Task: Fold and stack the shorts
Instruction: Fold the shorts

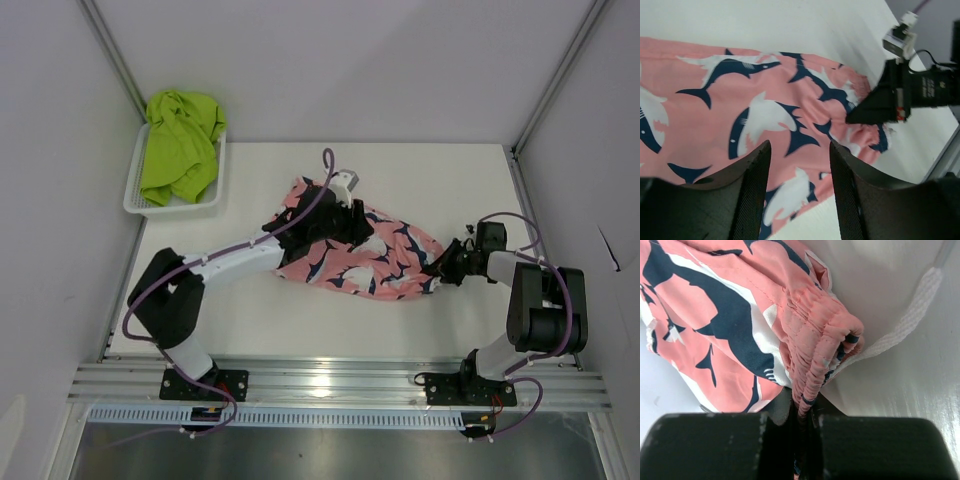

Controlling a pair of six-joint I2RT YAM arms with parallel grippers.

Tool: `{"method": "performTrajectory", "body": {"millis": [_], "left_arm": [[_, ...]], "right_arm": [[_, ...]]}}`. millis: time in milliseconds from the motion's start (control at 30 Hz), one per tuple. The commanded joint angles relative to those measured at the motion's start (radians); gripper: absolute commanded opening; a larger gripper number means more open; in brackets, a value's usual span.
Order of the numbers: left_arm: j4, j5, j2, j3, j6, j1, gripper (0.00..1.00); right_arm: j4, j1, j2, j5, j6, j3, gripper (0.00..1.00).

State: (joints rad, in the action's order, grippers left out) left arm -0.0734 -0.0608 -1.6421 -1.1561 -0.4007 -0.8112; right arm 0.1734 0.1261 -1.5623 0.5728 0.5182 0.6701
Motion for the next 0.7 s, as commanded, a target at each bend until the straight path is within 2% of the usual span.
{"method": "performTrajectory", "body": {"millis": [0, 167, 300, 500, 533, 667], "left_arm": [[-0.099, -0.212, -0.064, 0.025, -0.156, 0.095, 0.53], [-0.147, -0.264, -0.156, 0.007, -0.249, 0.116, 0.52], [-0.209, -0.275, -0.188, 0.076, -0.338, 0.106, 0.5], [-0.213, -0.119, -0.144, 0.2, -0.415, 0.027, 0.49], [-0.233, -0.102, -0.136, 0.257, -0.438, 0.011, 0.49], [-0.253, -0.011, -0.134, 0.295, -0.478, -0.017, 0.48]], "right_arm": [[0.07, 0.001, 0.019, -0.002, -0.093, 0.039, 0.0], [0.103, 0.001, 0.028, 0.001, -0.119, 0.058, 0.0], [0.166, 0.001, 0.03, -0.034, -0.15, 0.114, 0.0], [0.268, -0.02, 0.025, -0.154, -0.181, 0.216, 0.0], [0.279, -0.029, 0.022, -0.165, -0.181, 0.244, 0.0], [0.36, -0.062, 0.025, -0.201, -0.196, 0.318, 0.0]]}}
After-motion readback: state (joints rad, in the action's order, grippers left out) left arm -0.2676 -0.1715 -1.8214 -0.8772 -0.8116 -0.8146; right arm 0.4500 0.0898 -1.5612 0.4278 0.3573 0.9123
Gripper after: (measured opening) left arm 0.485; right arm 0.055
